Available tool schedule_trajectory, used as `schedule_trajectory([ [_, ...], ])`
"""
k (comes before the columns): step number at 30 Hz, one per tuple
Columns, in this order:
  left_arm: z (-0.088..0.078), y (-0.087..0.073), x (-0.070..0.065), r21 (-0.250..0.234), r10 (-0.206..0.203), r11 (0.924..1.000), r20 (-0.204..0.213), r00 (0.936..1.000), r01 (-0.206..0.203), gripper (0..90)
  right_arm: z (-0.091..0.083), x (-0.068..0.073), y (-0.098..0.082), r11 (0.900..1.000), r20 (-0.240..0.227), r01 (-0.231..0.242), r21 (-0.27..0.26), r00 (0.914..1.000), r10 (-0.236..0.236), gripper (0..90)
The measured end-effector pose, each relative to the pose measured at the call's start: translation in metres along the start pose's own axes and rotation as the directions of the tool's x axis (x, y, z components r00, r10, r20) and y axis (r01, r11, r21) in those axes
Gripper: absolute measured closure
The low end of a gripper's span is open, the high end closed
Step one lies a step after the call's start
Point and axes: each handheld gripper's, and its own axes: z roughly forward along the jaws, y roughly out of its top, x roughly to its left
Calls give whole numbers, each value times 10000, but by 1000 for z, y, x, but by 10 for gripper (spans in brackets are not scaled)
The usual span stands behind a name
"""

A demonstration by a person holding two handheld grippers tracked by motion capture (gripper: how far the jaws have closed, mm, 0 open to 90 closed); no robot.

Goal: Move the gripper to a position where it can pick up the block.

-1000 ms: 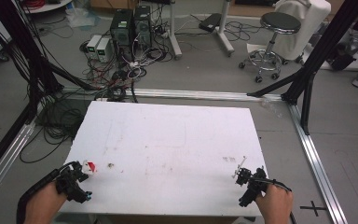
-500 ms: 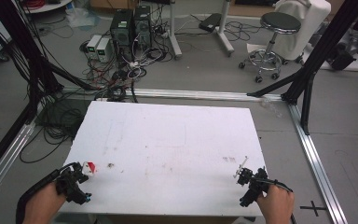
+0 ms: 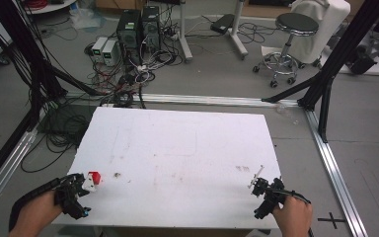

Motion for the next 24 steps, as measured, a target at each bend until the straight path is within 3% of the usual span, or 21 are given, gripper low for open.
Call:
schedule_trajectory([
  [5,-3,-2,7,320,525,9981,83,9986,-527,214,1,-1,0,10000,-11,-42,-33,10000,42,89],
  [11,-9,-1,14,581,1229,9906,201,9922,-1239,215,1,0,1,10000,-36,44,15,10000,-44,89],
  [12,-12,-1,17,614,1474,9870,236,9888,-1486,215,1,0,1,10000,-33,54,13,10000,-54,89],
  [13,-12,-1,17,614,1474,9870,236,9888,-1486,215,1,1,1,10000,-31,25,16,10000,-25,89],
  [14,-14,0,21,641,1761,9821,208,9842,-1771,215,1,0,1,10000,-40,46,12,10000,-46,89],
  [17,-17,1,28,909,1977,9758,209,9800,-1988,215,1,0,1,10000,-21,35,20,10000,-35,89],
  [22,-22,4,40,959,2008,9748,184,9795,-2016,215,2,1,1,10000,-29,20,43,10000,-20,89],
  [24,-25,6,44,1005,2209,9699,193,9751,-2217,215,3,1,2,9999,-55,106,79,9999,-106,89],
])
